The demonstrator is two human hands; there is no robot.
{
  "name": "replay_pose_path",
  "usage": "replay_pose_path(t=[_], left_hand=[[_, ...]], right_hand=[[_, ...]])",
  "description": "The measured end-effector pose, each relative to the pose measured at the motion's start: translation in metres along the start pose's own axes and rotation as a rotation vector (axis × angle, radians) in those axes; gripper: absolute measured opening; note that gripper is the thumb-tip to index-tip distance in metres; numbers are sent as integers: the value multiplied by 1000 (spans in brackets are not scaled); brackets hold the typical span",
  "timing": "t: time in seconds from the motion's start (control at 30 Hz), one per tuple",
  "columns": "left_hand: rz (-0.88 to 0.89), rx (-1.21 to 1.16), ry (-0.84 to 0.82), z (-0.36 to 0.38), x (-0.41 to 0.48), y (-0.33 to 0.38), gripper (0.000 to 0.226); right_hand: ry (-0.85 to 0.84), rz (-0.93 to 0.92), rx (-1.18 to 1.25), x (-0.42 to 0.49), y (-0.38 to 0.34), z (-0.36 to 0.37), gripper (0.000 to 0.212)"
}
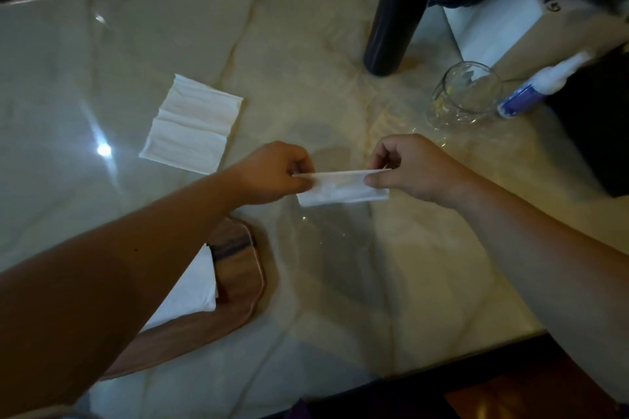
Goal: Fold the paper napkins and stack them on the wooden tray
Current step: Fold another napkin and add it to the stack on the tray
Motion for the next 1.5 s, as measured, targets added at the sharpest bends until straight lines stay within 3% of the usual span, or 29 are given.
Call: replay_pose_path(t=[0.2,0.33,0.53,0.8,1.03,1.3,1.5], left_hand=[[-81,-150,199,-70,-44,1,13],[-122,-74,229,-96,-70,-7,14],[-281,-211,341,-116,-123,-55,12],[-488,-411,339,-82,-210,-140,8],[-613,-486,263,-34,-239,-193,12],[-599,-357,185,-21,-236,-203,22],[-505,142,227,-48,-228,-207,21]], right_hand=[[-95,-129,140,2,-78,-3,18],[-52,-236,-231,12,-123,13,16],[-207,-240,-67,13,-159,67,13],[-485,-208,-63,-2,-159,178,12],[-540,-86,-112,-1,-132,241,11],[-520,-63,-249,-5,-117,264,11],[-362,-283,-477,8,-139,246,25]])
Point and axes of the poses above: each hand's wrist, its own x-axis towards the middle knuckle, its own z-axis out of the palm, y = z × x, the point moved 10 cm from there along x, towards the middle knuckle, and after that the axes turned 3 degrees about y, right-handed, at the moved point
